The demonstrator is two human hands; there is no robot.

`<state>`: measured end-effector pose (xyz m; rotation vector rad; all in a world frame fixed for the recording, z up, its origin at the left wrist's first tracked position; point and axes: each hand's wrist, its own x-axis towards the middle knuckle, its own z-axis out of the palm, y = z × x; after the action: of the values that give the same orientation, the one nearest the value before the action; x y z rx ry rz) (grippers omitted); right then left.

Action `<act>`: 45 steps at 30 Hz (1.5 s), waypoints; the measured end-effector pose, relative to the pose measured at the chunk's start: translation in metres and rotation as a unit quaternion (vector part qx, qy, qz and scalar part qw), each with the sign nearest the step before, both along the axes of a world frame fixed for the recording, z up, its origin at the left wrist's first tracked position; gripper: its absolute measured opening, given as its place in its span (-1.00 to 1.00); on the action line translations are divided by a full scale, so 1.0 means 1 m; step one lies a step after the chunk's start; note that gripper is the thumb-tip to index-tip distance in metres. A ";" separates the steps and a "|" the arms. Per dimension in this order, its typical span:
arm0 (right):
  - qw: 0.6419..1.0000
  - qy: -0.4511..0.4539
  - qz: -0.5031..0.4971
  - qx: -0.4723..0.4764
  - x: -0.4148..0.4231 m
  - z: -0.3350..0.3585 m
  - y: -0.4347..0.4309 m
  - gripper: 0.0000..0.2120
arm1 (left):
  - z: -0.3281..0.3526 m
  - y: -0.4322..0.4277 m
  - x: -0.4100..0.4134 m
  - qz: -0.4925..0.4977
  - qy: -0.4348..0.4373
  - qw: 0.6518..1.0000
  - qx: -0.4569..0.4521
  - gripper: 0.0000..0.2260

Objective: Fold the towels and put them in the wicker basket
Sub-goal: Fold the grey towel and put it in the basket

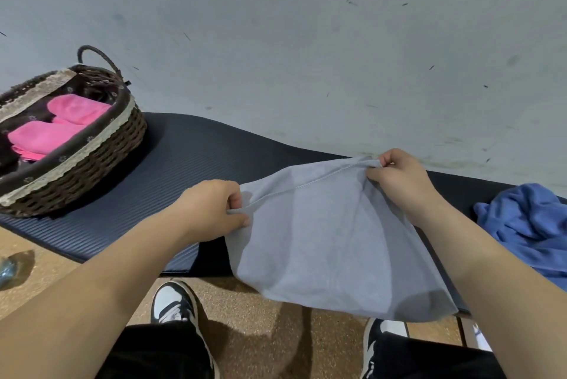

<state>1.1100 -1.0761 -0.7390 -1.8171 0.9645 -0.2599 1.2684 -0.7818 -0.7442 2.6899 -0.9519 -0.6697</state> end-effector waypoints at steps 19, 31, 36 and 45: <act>0.998 -0.016 -0.046 0.031 0.006 -0.007 -0.011 -0.92 | 0.008 -0.010 0.006 0.111 0.110 0.977 -0.145 -0.81; 0.996 0.013 -0.080 -0.037 0.027 -0.039 -0.033 -0.81 | -0.007 -0.026 0.029 0.180 0.112 0.969 -0.128 -0.77; 0.990 0.078 -0.058 -0.101 0.033 -0.042 -0.038 -0.85 | -0.011 -0.035 0.030 0.168 0.054 0.980 -0.088 -0.78; 0.951 0.179 0.055 -0.246 0.032 -0.041 -0.043 -0.86 | -0.014 -0.036 0.030 0.122 0.006 0.991 -0.061 -0.81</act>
<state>1.1418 -1.1193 -0.7804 -2.4271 1.1106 -0.1041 1.2987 -0.8177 -0.7587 2.6298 -0.6227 -0.5575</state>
